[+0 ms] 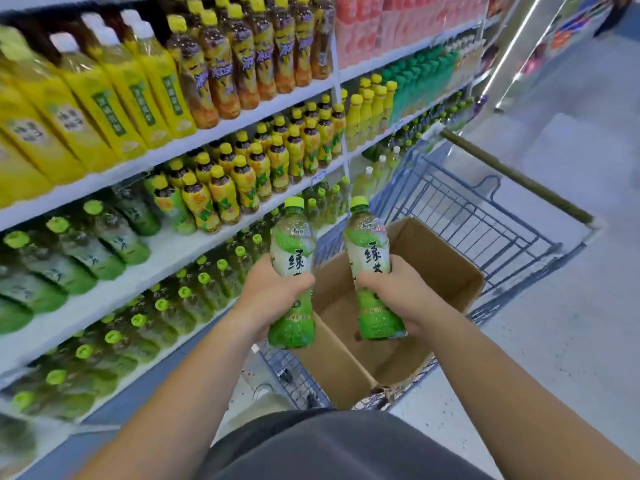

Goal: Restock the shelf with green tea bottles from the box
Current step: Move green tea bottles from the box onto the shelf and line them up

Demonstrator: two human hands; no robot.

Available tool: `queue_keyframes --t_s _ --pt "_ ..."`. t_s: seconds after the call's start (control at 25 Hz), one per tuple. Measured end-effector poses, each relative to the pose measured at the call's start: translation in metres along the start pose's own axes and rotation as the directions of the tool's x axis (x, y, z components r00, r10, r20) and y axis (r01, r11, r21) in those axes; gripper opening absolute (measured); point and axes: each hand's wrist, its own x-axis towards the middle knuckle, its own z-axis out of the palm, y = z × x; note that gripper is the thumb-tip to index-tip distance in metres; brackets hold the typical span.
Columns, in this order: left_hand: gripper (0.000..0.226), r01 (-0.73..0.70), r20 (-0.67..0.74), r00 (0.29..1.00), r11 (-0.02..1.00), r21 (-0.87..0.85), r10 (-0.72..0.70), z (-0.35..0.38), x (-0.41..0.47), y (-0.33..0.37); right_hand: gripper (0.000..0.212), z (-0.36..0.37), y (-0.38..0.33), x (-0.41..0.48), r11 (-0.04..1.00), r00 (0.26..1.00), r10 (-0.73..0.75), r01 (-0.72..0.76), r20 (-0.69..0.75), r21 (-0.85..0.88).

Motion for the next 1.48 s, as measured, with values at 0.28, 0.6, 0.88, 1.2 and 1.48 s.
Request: queue_keyframes --t_s 0.28,0.6,0.88,1.2,1.48 --pt "0.035 0.026 -0.31 0.95 0.998 -0.06 -0.043 -0.03 -0.099 -0.021 0.034 0.044 0.011 -0.027 0.99 0.971 -0.063 0.091 0.232 -0.112" --pt "0.04 0.013 -0.52 0.853 0.997 -0.078 -0.052 -0.108 -0.15 -0.042 0.034 0.139 -0.005 -0.061 0.959 0.909 -0.111 0.205 0.403 -0.198" --pt "0.047 0.007 -0.573 0.817 0.995 -0.104 -0.066 -0.209 -0.15 -0.076 0.032 0.24 -0.028 -0.053 0.95 0.912 -0.152 0.241 0.382 -0.198" --pt "0.033 0.024 -0.545 0.836 0.995 -0.095 -0.072 -0.327 -0.086 -0.109 0.035 0.345 -0.059 0.0 0.945 0.945 -0.131 0.211 0.301 -0.251" --pt "0.036 0.027 -0.542 0.841 0.999 0.032 -0.005 -0.363 -0.001 -0.154 0.027 0.384 -0.03 0.082 0.931 0.955 -0.175 0.24 0.241 -0.274"
